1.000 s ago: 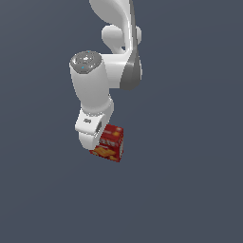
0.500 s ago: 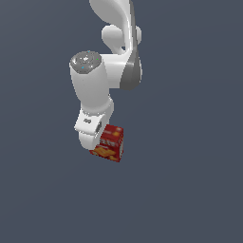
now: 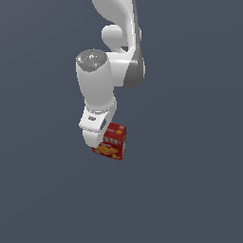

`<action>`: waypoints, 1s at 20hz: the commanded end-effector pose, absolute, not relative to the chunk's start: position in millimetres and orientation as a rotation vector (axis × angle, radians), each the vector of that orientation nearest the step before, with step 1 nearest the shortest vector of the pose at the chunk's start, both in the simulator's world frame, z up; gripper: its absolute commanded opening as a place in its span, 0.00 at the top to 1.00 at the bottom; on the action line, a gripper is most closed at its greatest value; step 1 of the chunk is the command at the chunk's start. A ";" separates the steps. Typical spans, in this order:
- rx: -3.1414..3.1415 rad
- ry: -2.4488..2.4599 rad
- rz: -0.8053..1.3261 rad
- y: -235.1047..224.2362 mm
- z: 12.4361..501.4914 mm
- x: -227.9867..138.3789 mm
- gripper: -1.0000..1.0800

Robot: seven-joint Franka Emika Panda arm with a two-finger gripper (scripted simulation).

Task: Pick up the object and move it to a goal position.

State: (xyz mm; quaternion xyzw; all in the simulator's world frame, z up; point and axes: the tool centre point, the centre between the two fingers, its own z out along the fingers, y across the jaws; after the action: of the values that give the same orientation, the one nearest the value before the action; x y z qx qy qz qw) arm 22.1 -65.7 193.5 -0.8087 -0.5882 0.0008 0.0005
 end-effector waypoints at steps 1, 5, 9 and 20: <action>-2.540 -1.849 0.001 -56.8 195.7 16.8 1.00; -2.540 -1.849 0.001 -35.5 199.2 2.5 1.00; -2.541 -1.850 0.002 -4.1 204.4 -18.4 1.00; -2.542 -1.850 0.003 89.5 220.6 -78.0 1.00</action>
State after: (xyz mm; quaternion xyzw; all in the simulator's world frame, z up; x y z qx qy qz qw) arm -70.8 78.1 218.0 -0.8082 -0.5889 0.0013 -0.0006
